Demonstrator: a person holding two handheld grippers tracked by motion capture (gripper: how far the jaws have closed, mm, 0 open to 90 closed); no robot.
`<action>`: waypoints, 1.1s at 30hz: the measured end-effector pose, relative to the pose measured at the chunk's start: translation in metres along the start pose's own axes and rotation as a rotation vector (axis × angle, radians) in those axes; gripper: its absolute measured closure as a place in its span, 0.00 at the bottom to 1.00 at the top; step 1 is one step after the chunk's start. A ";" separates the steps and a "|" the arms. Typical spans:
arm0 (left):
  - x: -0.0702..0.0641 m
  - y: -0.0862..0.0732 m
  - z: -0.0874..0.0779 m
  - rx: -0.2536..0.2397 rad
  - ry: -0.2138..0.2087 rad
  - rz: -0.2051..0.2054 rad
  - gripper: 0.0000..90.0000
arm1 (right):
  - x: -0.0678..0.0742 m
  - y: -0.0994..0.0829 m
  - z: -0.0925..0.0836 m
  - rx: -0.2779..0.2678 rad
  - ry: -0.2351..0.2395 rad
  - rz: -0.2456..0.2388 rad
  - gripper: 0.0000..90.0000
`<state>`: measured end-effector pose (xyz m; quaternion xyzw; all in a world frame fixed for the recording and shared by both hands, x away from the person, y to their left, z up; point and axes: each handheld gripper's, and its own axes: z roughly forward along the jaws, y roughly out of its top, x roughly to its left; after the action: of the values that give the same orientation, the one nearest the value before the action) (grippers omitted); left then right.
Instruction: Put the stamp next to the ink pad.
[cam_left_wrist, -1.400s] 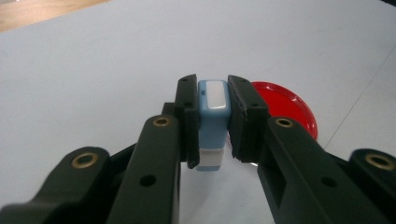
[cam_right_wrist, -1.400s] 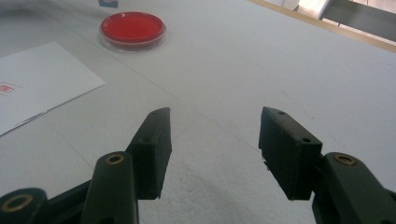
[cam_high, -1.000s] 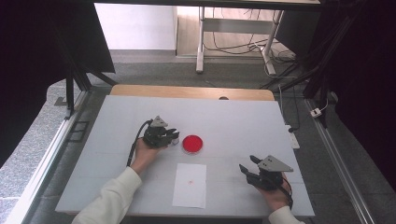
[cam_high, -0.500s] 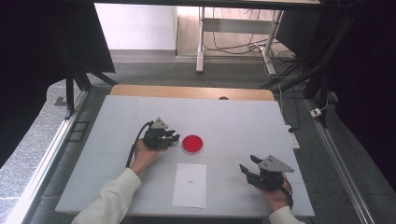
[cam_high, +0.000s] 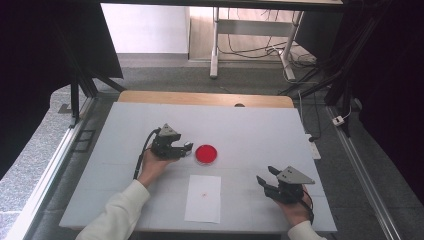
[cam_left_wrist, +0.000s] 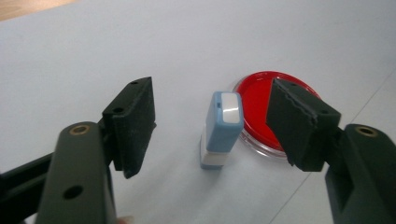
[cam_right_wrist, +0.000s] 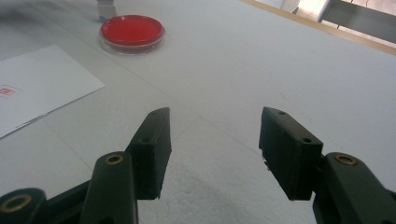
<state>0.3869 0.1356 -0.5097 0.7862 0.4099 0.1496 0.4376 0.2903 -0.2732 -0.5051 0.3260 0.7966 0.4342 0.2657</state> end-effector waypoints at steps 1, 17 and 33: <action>0.000 0.000 -0.002 -0.001 -0.004 -0.001 0.35 | 0.000 0.000 0.000 0.000 0.001 0.000 0.48; -0.019 -0.006 -0.054 -0.011 -0.057 0.072 0.32 | -0.002 0.000 0.003 -0.006 0.039 -0.024 0.47; -0.023 -0.047 -0.094 -0.009 -0.062 0.057 0.31 | -0.010 -0.001 -0.001 -0.004 0.090 -0.039 0.42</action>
<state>0.2928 0.1844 -0.4908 0.8000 0.3727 0.1392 0.4491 0.2952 -0.2816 -0.5040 0.2899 0.8131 0.4449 0.2387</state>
